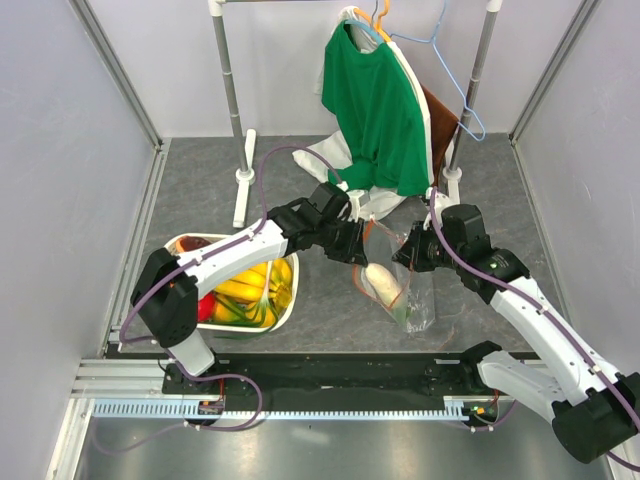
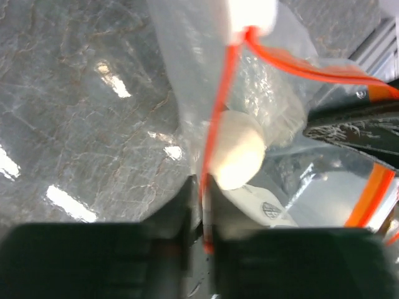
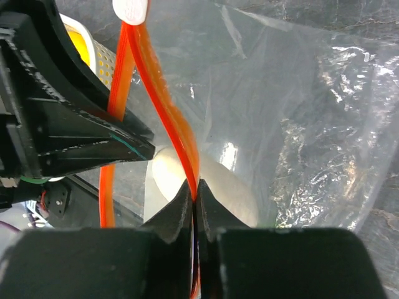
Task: Place the food in the zip-top bag and seal the zipper
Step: Adjust the zipper food storage bag at the center of the board.
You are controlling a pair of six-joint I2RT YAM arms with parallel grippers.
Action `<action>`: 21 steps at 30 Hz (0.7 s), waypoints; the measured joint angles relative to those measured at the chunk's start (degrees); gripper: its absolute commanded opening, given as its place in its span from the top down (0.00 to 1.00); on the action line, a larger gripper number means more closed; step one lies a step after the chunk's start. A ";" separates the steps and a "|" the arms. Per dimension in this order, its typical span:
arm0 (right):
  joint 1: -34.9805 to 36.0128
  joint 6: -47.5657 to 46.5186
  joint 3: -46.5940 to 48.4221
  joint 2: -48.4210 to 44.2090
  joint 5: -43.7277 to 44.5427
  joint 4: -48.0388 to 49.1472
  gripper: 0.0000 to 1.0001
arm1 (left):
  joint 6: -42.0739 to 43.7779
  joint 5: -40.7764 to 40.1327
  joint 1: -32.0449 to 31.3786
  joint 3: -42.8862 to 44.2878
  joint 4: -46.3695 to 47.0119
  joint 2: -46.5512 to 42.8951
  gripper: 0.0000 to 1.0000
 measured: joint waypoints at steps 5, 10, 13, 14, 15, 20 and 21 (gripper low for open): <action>0.02 -0.79 0.07 -0.07 0.52 -0.42 0.39 | -0.22 3.13 0.00 0.00 0.59 0.13 0.98; 0.24 -2.16 0.09 0.22 1.95 -1.46 0.47 | -0.33 4.94 0.00 -0.02 1.03 0.02 0.98; 0.26 -2.84 0.09 0.79 2.05 -1.70 0.45 | -0.33 5.42 0.00 -0.02 1.14 -0.07 0.98; 0.26 -3.04 0.09 0.94 2.16 -1.92 0.44 | -0.33 5.49 0.00 -0.02 1.18 -0.17 0.98; 0.28 -3.23 0.15 1.03 2.47 -2.29 0.44 | -0.33 5.57 0.00 -0.02 1.16 -0.24 0.98; 0.26 -4.52 1.92 1.44 3.56 -5.42 0.47 | -0.35 5.57 0.13 -0.55 1.31 -0.87 0.98; 0.28 -4.74 2.54 1.44 3.52 -6.05 0.53 | -0.37 5.57 0.17 -0.96 1.40 -1.14 0.98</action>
